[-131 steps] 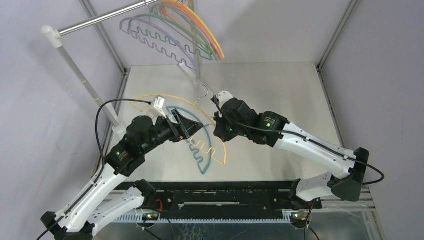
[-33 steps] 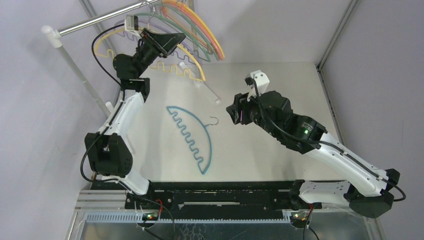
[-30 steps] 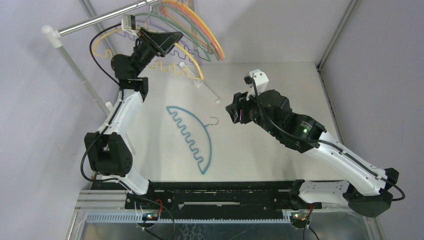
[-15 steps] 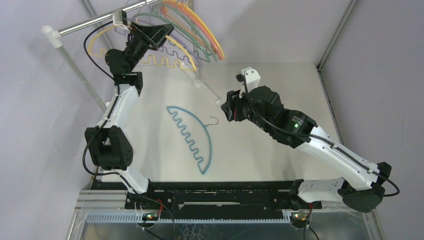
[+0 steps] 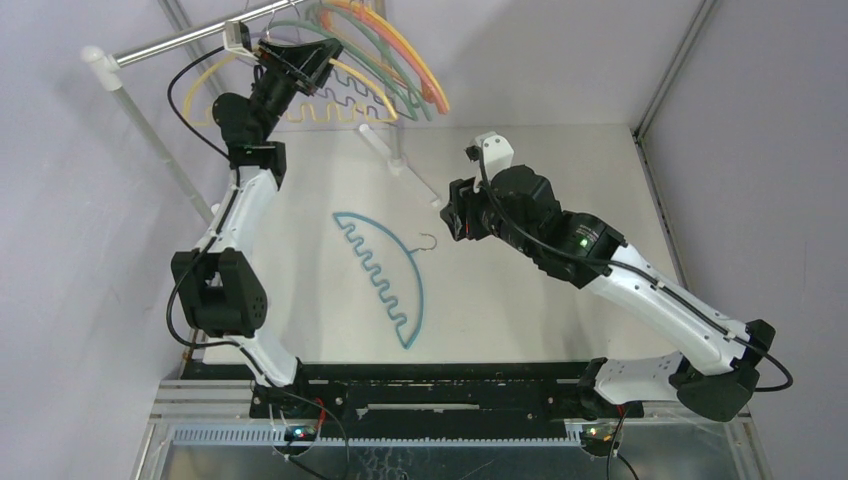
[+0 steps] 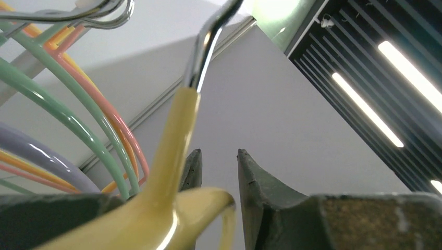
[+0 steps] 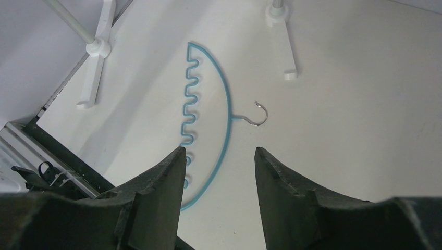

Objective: Organize the hangers

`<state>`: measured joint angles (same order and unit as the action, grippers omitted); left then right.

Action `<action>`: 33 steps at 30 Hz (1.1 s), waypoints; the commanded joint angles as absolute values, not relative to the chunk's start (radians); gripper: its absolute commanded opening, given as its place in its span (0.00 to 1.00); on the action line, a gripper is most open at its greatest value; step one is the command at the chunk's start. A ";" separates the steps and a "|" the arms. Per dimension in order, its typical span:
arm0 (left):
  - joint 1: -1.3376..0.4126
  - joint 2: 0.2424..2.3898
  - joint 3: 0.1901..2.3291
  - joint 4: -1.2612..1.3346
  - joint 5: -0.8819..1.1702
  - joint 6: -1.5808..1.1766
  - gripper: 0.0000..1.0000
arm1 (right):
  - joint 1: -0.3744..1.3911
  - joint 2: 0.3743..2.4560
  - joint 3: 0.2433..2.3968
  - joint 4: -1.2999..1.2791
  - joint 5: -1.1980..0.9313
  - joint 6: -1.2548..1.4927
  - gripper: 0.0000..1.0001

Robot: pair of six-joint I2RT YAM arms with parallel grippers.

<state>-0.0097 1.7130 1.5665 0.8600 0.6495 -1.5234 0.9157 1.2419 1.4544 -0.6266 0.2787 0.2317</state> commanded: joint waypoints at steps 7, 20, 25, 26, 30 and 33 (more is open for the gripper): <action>0.000 1.633 1.544 0.900 0.535 -1.555 0.50 | 0.890 1.252 1.492 -0.618 0.217 0.214 0.59; 0.001 1.659 1.600 0.868 0.483 -1.580 0.53 | 0.865 1.239 1.462 -0.624 0.193 0.218 0.60; 0.000 1.656 1.584 0.886 0.441 -1.617 0.52 | 0.862 1.244 1.459 -0.624 0.184 0.219 0.60; 0.000 1.653 1.581 0.885 0.432 -1.620 0.52 | 0.862 1.245 1.459 -0.624 0.182 0.218 0.60; 0.000 1.638 1.553 0.921 0.398 -1.656 0.52 | 0.861 1.250 1.458 -0.626 0.174 0.218 0.60; -0.001 1.629 1.523 0.959 0.362 -1.691 0.52 | 0.861 1.253 1.455 -0.625 0.170 0.218 0.60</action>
<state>-0.0086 1.6848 1.5448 0.8429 0.4263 -1.6375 0.8642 1.2549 1.4540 -0.6483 0.1825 0.2283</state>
